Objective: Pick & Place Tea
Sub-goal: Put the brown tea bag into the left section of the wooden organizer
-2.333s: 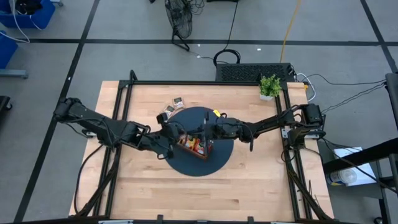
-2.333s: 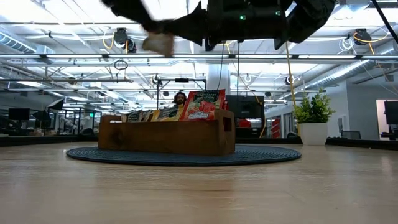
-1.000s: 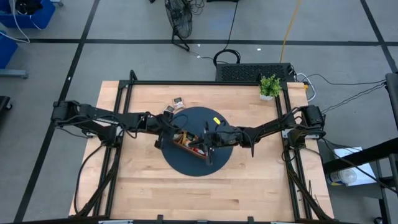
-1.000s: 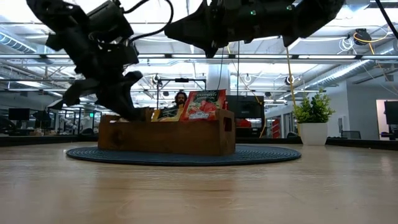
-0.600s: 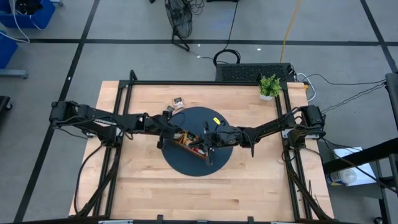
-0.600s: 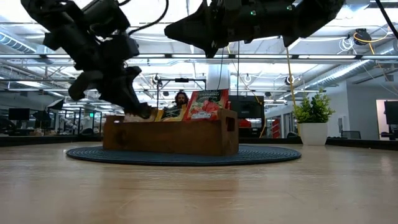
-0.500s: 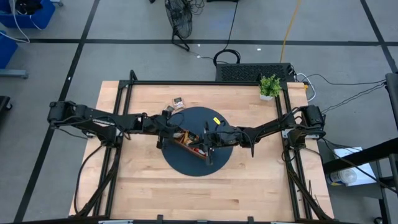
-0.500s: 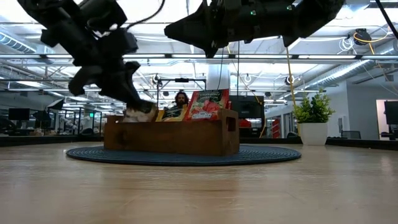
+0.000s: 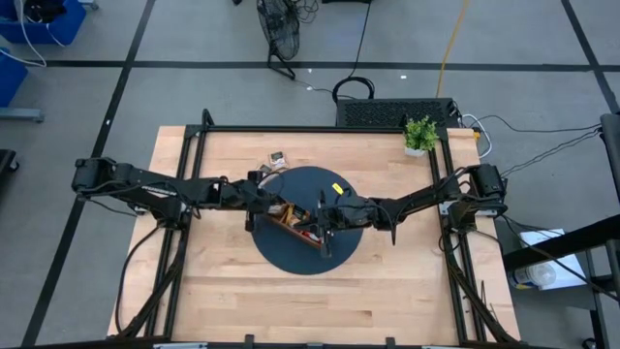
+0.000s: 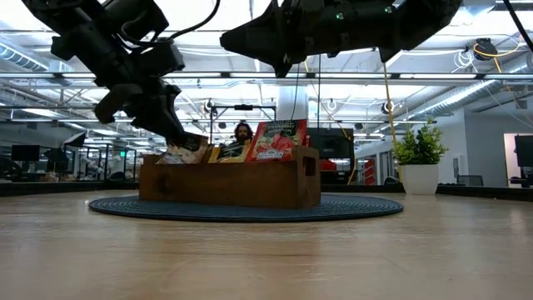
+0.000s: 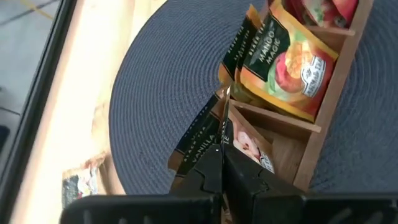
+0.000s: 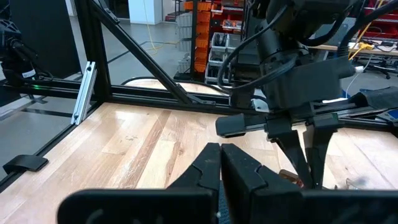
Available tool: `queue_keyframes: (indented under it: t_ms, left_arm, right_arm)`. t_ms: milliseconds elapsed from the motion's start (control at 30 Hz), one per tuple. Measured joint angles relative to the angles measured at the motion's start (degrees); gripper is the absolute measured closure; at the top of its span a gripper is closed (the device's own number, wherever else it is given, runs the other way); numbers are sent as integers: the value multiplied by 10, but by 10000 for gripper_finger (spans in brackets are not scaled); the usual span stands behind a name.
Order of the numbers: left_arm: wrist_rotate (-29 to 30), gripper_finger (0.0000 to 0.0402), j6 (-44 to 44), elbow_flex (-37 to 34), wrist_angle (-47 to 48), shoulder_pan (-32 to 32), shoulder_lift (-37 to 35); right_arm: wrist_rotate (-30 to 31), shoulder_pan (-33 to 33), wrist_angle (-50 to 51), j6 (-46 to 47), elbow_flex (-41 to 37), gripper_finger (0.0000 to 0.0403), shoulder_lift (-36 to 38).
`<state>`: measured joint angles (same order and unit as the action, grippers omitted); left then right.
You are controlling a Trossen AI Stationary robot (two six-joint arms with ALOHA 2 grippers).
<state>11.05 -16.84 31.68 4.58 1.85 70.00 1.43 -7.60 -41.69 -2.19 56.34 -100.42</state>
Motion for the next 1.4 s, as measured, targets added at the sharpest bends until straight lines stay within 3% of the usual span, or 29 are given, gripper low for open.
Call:
queue_keyframes:
  t_ms: [133, 267, 400, 533, 633, 733, 800, 900, 1067, 1133, 1300, 1400]
  left_arm:
    - [1, 363, 22, 0, -1, -1, 0]
    - [2, 310, 22, 0, -1, -5, 0]
    - [51, 257, -6, 0, -1, -13, 0]
    - [134, 222, -43, 4, -4, -35, -17]
    - [242, 208, -46, 15, 1, -56, -39]
    - [384, 204, -4, 30, -4, -66, -62]
    - [423, 204, 47, 30, 3, -57, -77]
    - [357, 204, 141, 25, 70, -17, -98]
    - [182, 204, 337, 21, 194, 111, -86]
    - [102, 203, 352, 22, 193, 166, -69]
    - [18, 203, 311, 23, 123, 268, -10]
    - [-63, 203, 307, 25, 114, 306, 33]
  right_arm:
    - [0, 0, 0, 0, 0, 400, 0]
    - [0, 0, 0, 0, 0, 402, 0]
    - [0, 0, 0, 0, 0, 402, 0]
    - [0, 0, 3, 0, 0, 401, 0]
    - [0, 0, 7, 0, 0, 402, 0]
    - [0, 0, 1, 0, -11, 401, 1]
    - [1, 0, -2, 0, -17, 399, 1]
    - [2, 1, -2, 0, -18, 399, 1]
    - [3, 5, -3, 0, -18, 401, 1]
    - [3, 5, -9, 0, -18, 400, 1]
    - [21, 9, -14, 0, -18, 399, 1]
    - [34, 15, -12, 0, -18, 400, 1]
